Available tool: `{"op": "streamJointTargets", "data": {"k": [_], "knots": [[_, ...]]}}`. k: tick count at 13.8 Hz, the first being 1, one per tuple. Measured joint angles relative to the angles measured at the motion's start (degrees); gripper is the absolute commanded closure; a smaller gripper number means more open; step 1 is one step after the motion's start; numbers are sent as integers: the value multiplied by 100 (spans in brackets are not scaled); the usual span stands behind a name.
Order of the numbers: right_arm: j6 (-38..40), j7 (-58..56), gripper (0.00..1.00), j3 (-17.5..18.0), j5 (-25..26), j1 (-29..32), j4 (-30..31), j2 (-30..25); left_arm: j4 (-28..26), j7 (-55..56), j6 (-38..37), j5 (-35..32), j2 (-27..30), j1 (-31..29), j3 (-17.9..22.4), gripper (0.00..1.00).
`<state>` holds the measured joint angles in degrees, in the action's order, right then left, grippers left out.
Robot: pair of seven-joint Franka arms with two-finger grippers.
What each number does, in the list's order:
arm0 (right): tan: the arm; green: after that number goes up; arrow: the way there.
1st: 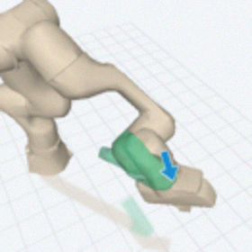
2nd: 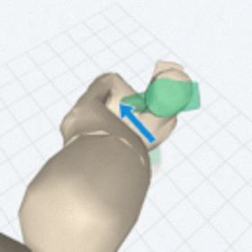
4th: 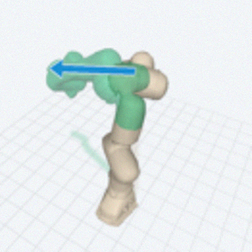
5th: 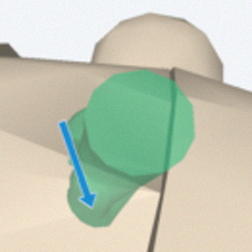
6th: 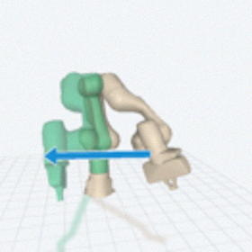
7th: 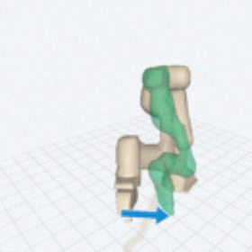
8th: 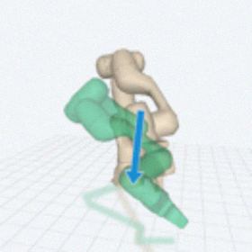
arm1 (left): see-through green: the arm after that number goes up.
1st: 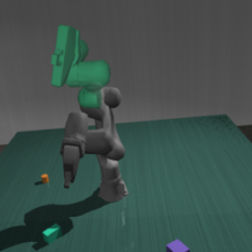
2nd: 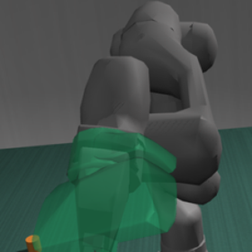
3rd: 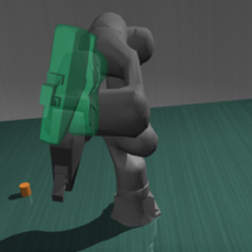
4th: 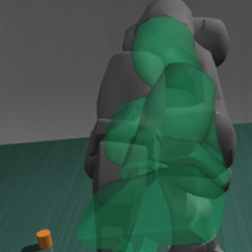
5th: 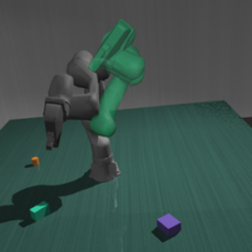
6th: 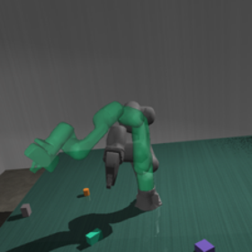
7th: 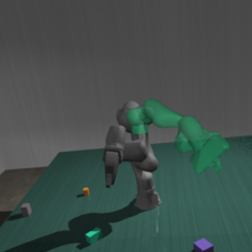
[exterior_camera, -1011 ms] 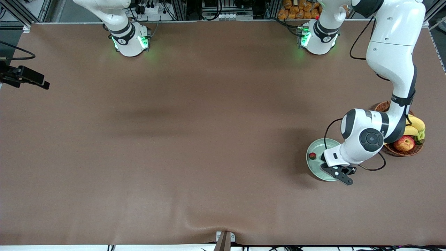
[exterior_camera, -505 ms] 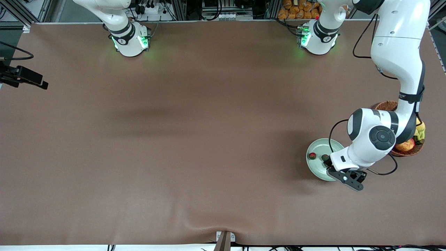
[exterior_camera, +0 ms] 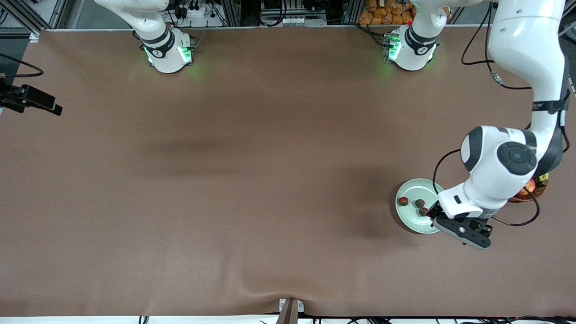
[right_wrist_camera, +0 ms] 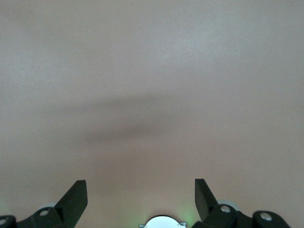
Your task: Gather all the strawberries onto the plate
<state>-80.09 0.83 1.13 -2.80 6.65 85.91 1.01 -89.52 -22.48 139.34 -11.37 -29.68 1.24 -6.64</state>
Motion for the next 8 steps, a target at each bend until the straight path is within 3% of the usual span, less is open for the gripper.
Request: {"op": "streamJointTargets", "data": {"k": [3, 6, 8], "knots": [[36, 3, 0, 0, 0, 0, 0, 0, 7, 37, -232, 113, 398, -17, 7, 0], [49, 4, 0, -2, 0, 0, 0, -1, 16, 205, -1168, 1275, 850, -133, 38, 0], [56, 4, 0, -4, 0, 1, 1, -1, 25, 580, -1844, 1567, 1183, -186, 151, 0]]}}
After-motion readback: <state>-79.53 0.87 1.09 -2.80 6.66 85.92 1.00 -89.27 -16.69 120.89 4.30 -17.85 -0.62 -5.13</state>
